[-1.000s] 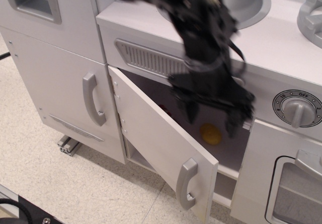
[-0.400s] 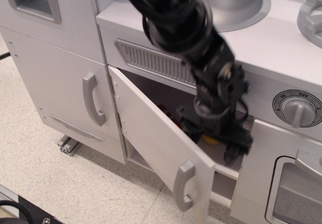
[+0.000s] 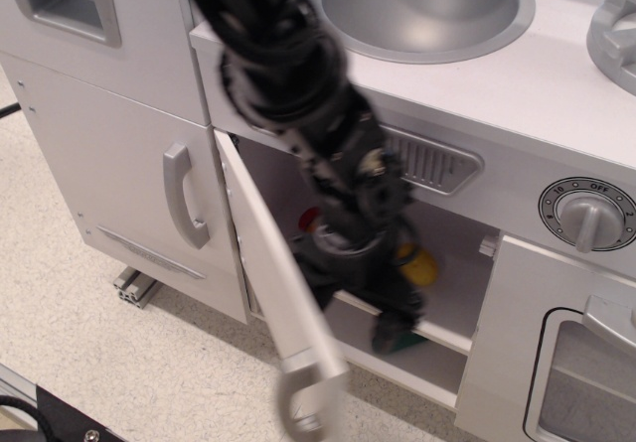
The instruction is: Open cabinet
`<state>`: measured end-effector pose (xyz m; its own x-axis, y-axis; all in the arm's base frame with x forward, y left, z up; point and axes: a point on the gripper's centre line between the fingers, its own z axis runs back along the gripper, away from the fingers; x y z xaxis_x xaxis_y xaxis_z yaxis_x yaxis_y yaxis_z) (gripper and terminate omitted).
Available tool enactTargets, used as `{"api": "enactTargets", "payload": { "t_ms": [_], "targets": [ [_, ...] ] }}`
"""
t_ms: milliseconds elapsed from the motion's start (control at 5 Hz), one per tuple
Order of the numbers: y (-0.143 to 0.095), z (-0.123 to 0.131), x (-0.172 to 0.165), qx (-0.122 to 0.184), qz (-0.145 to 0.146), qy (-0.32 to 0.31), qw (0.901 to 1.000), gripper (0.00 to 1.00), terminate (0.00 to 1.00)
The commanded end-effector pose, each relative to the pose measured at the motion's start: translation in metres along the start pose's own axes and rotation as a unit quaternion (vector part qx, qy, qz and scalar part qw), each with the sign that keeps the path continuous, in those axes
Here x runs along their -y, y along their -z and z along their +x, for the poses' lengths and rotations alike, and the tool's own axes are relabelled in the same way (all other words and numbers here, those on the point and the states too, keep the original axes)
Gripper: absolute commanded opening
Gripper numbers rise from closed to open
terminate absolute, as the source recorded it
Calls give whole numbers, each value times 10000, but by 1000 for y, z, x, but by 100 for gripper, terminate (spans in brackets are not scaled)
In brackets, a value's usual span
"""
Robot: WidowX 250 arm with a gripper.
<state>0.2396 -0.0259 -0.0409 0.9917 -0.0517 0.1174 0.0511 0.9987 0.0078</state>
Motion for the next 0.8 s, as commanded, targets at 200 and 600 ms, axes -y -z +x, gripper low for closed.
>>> {"api": "enactTargets", "payload": {
  "t_ms": [200, 600],
  "targets": [
    [-4, -22, -82, -33, 304, -226, 9993, 100, 0],
    [-5, -23, -102, -25, 412, -439, 9982, 100, 0]
  ]
}}
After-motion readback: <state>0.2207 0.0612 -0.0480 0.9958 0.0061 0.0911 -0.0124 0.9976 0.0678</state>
